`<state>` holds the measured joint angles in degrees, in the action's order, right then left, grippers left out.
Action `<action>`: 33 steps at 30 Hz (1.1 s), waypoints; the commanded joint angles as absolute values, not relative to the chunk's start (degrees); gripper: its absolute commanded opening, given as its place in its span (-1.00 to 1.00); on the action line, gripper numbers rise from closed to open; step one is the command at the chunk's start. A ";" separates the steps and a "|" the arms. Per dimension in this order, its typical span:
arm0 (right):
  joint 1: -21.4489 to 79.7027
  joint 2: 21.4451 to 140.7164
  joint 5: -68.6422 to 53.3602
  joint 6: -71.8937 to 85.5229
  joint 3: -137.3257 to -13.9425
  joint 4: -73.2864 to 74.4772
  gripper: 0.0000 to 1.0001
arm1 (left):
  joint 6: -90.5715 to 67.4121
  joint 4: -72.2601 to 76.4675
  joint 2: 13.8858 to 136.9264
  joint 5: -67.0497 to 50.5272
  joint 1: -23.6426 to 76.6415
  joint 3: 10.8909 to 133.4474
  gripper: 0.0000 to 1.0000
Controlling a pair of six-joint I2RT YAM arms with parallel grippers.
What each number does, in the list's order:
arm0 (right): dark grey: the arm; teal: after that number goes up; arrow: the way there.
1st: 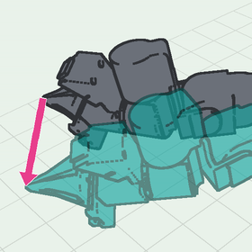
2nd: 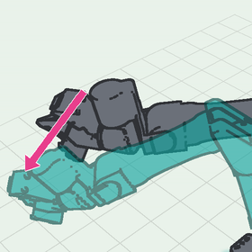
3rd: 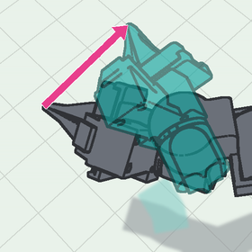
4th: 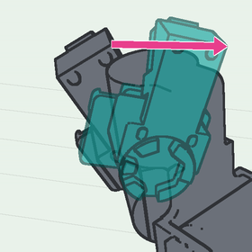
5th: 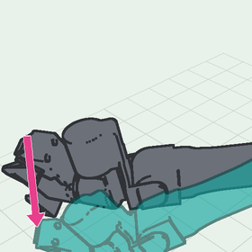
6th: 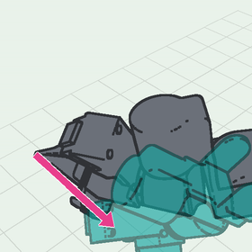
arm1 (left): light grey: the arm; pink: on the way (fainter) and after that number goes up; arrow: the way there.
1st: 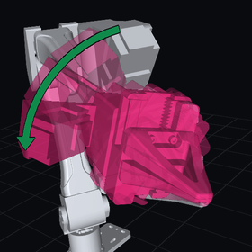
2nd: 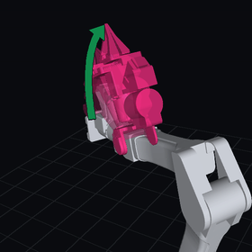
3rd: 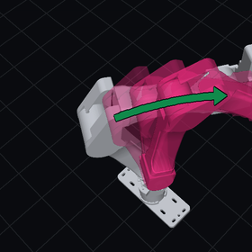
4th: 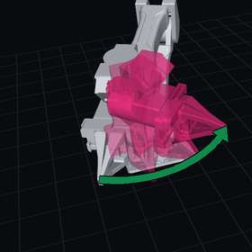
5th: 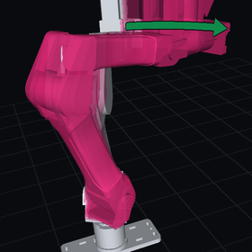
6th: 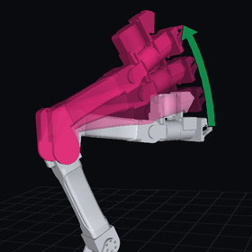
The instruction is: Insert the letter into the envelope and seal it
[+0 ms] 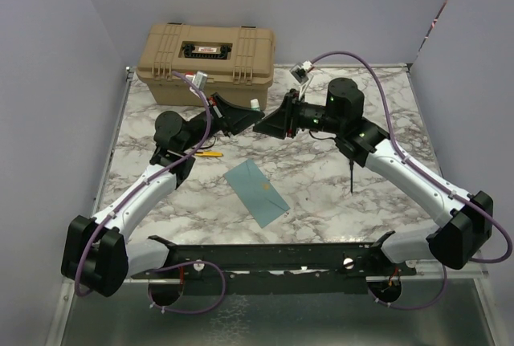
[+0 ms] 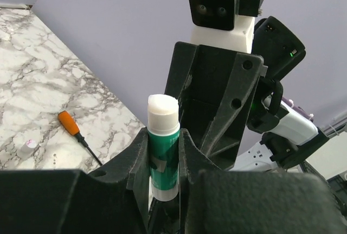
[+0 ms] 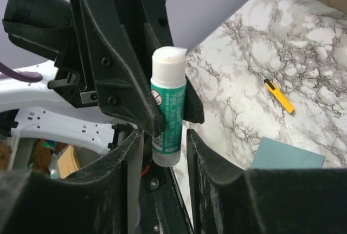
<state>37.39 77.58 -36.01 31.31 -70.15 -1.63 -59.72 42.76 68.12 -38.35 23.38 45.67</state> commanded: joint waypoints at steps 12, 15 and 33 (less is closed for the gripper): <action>38.05 78.99 -39.11 30.05 -70.68 1.51 -0.79 | -59.35 43.51 68.20 -35.82 23.56 46.22 -1.00; 38.06 79.13 -37.88 30.92 -70.65 0.49 -0.99 | -59.87 43.51 68.12 -35.85 23.64 45.77 -0.63; 37.36 77.51 -34.86 35.30 -67.28 -5.72 -0.92 | -57.90 43.42 67.88 -36.43 25.58 40.72 -0.98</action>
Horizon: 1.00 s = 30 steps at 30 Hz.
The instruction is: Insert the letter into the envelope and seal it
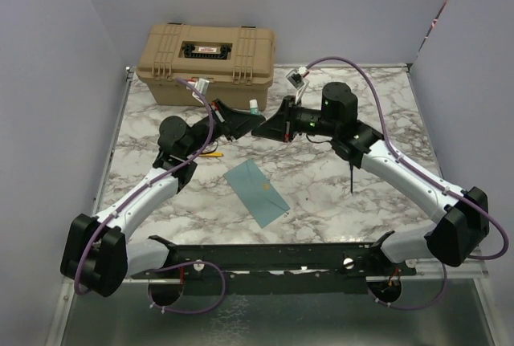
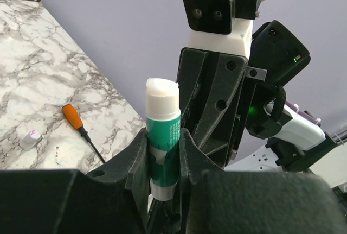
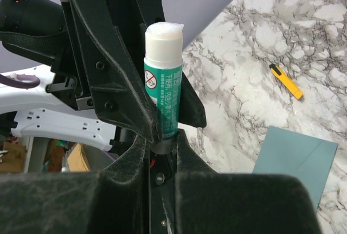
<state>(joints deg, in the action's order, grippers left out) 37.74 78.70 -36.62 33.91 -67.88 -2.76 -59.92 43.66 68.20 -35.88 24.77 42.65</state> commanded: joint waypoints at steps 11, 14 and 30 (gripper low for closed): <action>35.08 72.83 -1.50 29.67 -61.75 18.60 0.10 | -37.40 3.50 68.37 -7.09 25.49 48.41 -1.00; 31.42 74.94 8.82 31.05 -60.33 24.48 0.12 | -36.05 0.56 68.75 -2.22 25.41 47.45 -1.00; 23.09 105.95 12.99 24.69 -75.21 31.09 0.19 | -33.54 0.44 70.01 -3.39 25.24 46.02 -1.00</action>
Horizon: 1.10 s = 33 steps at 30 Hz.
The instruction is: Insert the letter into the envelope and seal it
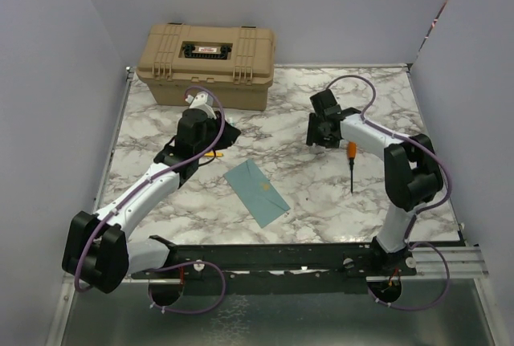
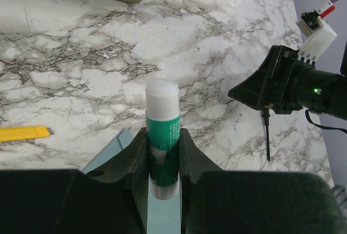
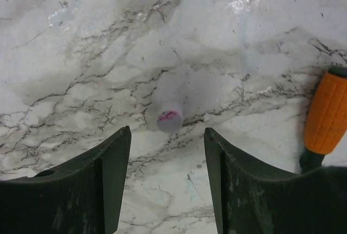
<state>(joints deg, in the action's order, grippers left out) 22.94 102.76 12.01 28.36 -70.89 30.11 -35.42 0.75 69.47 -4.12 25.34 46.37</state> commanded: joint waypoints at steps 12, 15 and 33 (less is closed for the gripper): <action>23.12 111.99 13.94 24.36 -78.35 33.95 -0.12 | -33.57 0.44 72.23 -4.10 25.22 46.98 -1.00; 23.05 112.63 13.30 24.30 -78.19 34.25 -0.12 | -33.83 0.44 72.48 -4.08 25.22 46.94 -1.00; 22.50 112.86 10.51 23.36 -79.10 36.06 -0.86 | -34.89 0.70 72.25 -4.10 25.27 46.67 -1.00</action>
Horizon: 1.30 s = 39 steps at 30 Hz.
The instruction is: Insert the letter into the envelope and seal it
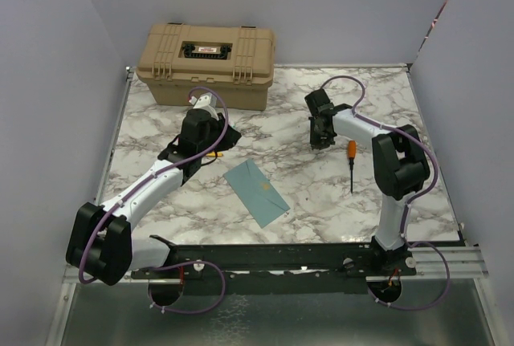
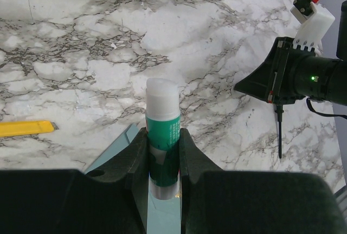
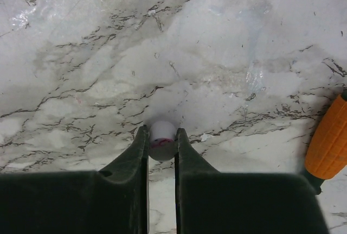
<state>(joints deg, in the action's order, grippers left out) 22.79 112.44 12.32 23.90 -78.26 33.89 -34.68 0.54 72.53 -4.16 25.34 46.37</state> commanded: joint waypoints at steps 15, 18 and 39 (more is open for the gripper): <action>22.50 91.98 -32.82 19.39 -78.18 31.17 -1.00 | -19.71 10.93 71.00 -33.24 26.10 49.14 -1.00; 22.59 88.19 -46.97 24.94 -75.94 23.00 -0.99 | -19.20 11.38 71.99 -38.91 26.10 50.23 -1.00; 23.38 88.67 -57.01 46.67 -70.92 3.53 -0.99 | -22.43 14.84 75.76 -44.65 28.45 51.87 -1.00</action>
